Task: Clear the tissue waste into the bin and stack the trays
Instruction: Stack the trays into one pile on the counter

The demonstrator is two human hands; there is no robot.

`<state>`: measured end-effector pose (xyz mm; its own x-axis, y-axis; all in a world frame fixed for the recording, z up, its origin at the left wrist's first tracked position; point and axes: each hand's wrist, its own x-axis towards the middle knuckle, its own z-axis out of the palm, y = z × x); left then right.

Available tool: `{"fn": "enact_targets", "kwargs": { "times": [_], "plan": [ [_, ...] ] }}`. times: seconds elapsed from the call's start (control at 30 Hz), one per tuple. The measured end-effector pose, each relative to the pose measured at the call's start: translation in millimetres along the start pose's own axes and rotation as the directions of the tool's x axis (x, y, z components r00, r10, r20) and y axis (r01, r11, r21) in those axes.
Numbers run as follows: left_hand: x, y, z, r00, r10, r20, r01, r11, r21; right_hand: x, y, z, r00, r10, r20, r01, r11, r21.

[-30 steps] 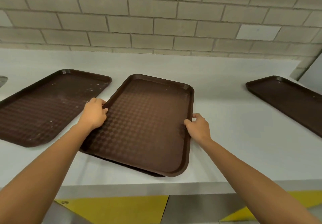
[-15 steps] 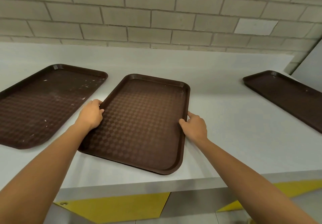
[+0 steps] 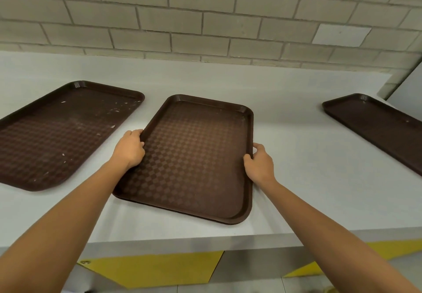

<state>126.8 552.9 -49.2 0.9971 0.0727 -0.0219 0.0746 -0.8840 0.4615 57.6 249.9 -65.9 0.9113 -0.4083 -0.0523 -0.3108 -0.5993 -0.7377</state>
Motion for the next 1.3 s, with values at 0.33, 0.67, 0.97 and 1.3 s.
{"fn": "enact_targets", "kwargs": {
  "times": [0.33, 0.67, 0.97, 1.3],
  "plan": [
    [-20, 68, 34, 0.999, -0.031, -0.021, 0.028, 0.992, -0.123, 36, 31, -51, 0.999, -0.030, -0.031, 0.026, 0.990, -0.139],
    [-38, 133, 80, 0.989, -0.144, -0.039, 0.133, 0.971, -0.197, 78, 65, -102, 0.995, -0.086, 0.041, 0.094, 0.957, -0.276],
    [-41, 144, 89, 0.979, -0.188, -0.075, 0.171, 0.967, -0.186, 88, 75, -101, 0.995, -0.089, 0.041, 0.096, 0.969, -0.230],
    [-35, 147, 82, 0.972, -0.206, -0.115, 0.183, 0.966, -0.184, 93, 57, -98, 0.979, -0.202, -0.014, 0.176, 0.885, -0.431]
  ]
}}
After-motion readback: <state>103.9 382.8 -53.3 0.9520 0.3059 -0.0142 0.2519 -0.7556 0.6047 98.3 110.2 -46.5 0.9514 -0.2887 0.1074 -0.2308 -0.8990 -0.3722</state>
